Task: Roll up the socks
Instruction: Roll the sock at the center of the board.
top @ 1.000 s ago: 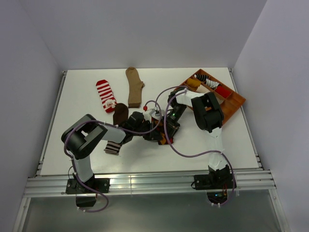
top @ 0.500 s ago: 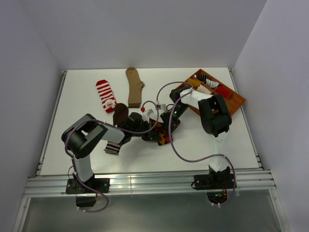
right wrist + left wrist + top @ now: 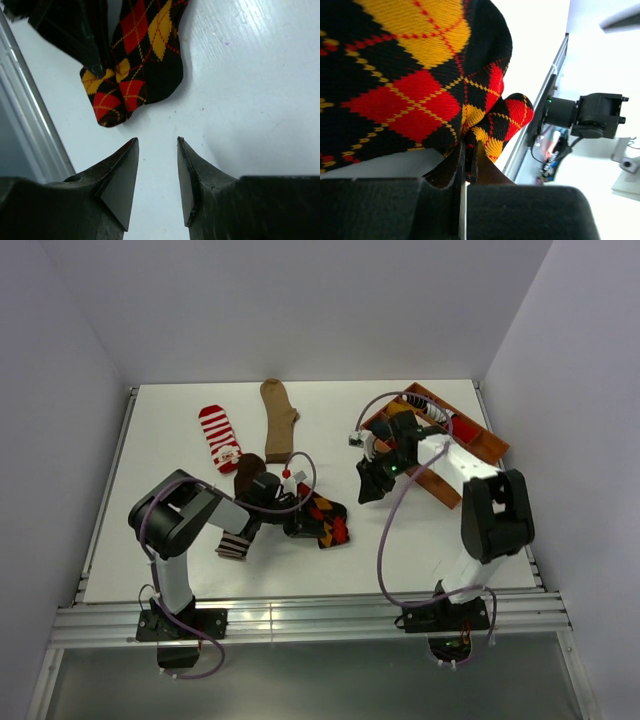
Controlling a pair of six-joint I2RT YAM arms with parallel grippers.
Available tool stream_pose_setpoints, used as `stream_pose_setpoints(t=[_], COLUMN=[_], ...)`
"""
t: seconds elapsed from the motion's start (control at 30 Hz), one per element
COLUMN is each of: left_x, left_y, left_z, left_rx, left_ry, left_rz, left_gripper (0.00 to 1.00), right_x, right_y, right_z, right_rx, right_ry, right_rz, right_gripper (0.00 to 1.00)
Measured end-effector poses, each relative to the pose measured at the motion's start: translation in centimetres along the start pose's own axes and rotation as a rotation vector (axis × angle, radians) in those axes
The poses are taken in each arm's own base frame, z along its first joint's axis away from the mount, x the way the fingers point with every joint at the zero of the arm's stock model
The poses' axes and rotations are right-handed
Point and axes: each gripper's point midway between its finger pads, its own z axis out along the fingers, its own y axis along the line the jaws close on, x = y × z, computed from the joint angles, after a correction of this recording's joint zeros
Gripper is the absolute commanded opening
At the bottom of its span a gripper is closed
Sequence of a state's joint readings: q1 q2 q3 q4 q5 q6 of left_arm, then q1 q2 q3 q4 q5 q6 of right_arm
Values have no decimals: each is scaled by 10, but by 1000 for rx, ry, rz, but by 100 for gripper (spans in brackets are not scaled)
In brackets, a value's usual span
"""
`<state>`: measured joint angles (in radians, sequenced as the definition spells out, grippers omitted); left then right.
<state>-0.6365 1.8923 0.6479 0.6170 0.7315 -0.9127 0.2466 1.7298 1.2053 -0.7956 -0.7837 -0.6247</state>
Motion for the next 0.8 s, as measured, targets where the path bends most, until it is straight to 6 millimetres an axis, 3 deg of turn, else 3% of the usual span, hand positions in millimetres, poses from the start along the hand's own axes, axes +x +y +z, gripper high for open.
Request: stream_pose_setpoints(t=[0.13, 0.23, 0.47, 0.8], left_x=[0, -1, 0, 2], left_y=[3, 4, 6, 7], left_z=[-4, -4, -4, -6], left_rx=[-10, -20, -27, -21], left_ry=[37, 65, 112, 138], left_rz=[-56, -89, -142, -167], left_gripper=[0, 0, 0, 0], right_x=[3, 7, 28, 51], right_y=[17, 34, 75, 85], right_z=[-11, -9, 32, 69], right_rx=[65, 99, 110, 205], right_ry=[-47, -53, 9, 78], right_rz=[-156, -291, -575, -820], right_gripper=[49, 52, 55, 56])
